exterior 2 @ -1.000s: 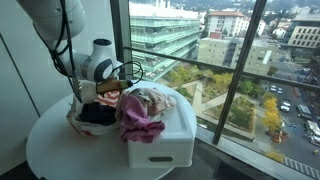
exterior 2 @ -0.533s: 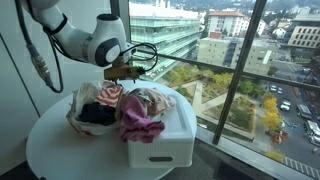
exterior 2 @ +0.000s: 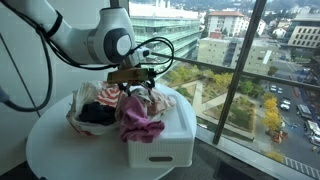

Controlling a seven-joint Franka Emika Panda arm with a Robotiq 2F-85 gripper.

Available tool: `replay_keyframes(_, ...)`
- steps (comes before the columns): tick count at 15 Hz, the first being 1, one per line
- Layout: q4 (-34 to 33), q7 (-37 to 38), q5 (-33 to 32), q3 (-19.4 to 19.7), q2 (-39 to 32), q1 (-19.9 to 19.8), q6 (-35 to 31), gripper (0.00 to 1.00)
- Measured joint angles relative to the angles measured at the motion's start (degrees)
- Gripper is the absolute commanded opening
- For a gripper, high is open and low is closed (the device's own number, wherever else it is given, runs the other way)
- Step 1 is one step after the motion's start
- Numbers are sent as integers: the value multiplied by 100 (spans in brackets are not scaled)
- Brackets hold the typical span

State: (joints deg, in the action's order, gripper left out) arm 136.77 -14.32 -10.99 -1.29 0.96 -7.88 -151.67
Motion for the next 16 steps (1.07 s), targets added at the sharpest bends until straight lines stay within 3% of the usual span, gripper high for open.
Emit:
replay_keyframes(7,54,329,-146,47,63,179,1270,100)
replay_keyframes(14,59,432,-274,325,-206,179,1528,100)
replay_keyframes(15,48,432,-274,349,-278,179,1528,75)
replay_keyframes(16,32,432,-274,366,-349,179,1528,72)
